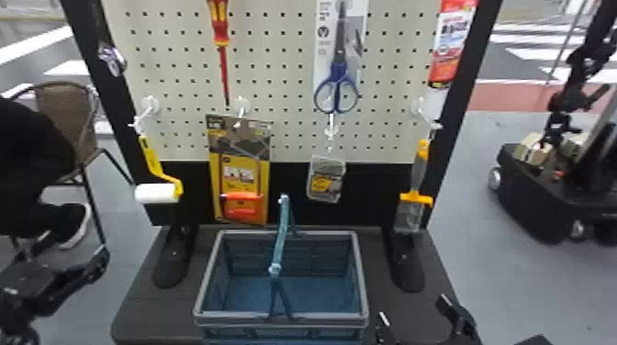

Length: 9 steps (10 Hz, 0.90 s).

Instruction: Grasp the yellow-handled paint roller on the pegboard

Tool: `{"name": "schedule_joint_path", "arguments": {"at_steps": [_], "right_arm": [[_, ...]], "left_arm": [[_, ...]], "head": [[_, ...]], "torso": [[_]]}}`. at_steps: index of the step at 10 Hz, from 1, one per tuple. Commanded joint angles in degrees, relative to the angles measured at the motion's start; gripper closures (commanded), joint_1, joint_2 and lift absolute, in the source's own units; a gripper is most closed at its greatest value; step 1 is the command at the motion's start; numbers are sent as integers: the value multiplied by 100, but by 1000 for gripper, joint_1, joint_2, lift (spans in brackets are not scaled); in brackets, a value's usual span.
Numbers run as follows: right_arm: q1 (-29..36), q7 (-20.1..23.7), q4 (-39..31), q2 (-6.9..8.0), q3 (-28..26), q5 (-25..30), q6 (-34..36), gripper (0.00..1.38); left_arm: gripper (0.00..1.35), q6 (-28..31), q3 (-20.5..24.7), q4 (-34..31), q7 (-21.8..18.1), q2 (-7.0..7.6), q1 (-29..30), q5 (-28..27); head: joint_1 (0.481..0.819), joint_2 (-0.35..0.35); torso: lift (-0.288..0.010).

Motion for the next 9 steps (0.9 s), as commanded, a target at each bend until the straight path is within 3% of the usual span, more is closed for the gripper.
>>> {"name": "schedule_joint_path", "arguments": {"at_steps": [1,5,9], "right_arm": [[-70,112,52,-9,27,-14,27,124],[-206,270,122,-61,176,-32,44,125],[-280,323,234,-61,220,-49,44,124]], "left_arm": [[119,94,-63,624,-108,110,-568,-11],[119,217,-766,2340,-512,400,-1983,129],[119,621,-1329,2663,-881,408,-3004,-161]], "head": [[549,0],[549,0],[549,0]], "torso": [[-100],[-100],[-100]]}}
